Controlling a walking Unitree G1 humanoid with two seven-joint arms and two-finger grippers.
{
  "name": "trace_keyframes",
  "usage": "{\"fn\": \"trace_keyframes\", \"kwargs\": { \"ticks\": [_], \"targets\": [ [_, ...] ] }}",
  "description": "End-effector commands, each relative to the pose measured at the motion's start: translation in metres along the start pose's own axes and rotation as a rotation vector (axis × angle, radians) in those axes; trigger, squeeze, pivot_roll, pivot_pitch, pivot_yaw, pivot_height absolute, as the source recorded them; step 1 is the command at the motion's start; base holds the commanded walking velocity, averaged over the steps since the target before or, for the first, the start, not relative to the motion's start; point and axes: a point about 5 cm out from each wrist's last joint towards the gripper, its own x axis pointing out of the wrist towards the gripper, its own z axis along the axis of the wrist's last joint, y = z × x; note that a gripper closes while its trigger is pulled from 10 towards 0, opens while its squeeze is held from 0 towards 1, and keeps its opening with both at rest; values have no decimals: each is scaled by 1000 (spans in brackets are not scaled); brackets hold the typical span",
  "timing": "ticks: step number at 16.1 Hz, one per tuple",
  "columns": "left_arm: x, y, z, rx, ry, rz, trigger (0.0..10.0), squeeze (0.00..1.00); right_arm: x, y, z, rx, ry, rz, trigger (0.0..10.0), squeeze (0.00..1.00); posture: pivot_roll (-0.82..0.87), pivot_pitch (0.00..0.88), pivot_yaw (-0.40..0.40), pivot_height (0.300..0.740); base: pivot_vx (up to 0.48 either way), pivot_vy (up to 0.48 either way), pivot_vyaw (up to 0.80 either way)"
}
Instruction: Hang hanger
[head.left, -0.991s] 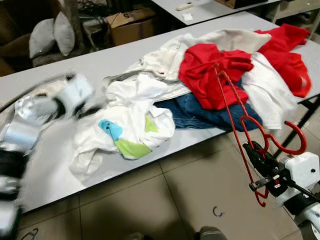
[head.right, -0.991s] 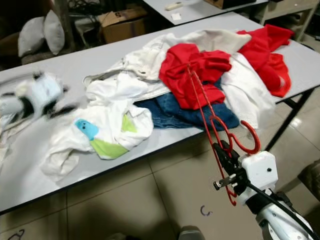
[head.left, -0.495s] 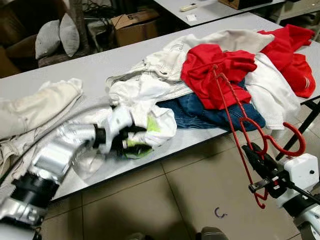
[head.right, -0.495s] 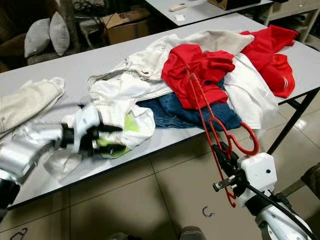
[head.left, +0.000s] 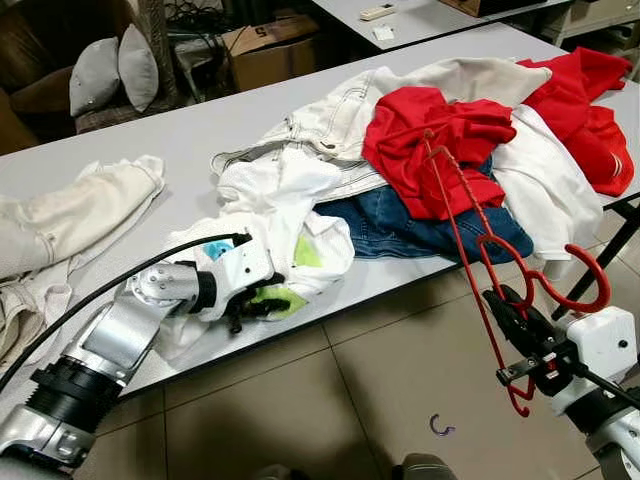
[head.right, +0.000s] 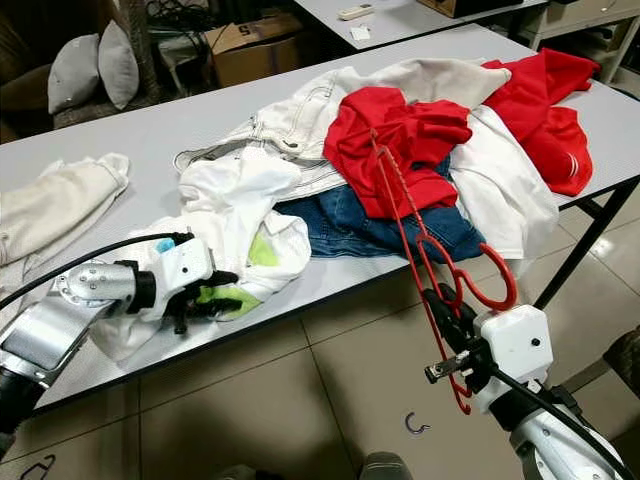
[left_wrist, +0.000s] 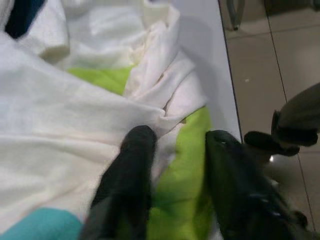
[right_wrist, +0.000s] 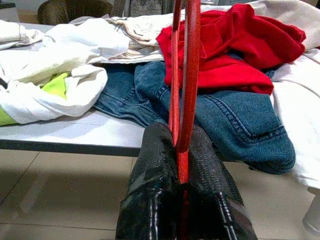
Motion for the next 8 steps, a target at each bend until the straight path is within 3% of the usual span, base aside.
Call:
{"fn": "trace_keyframes", "kwargs": {
  "ticks": [1,8],
  "targets": [
    [-7,6,3,2,-19,30,0,0,2,3,1,-2,-13,17,10000,0,-248,0,134,740,0,0,0],
    [-5,1,1,6,-59,-1,0,0,5,3,0,-10,-10,47,10000,0,-244,0,125,740,0,0,0]
  ]
}}
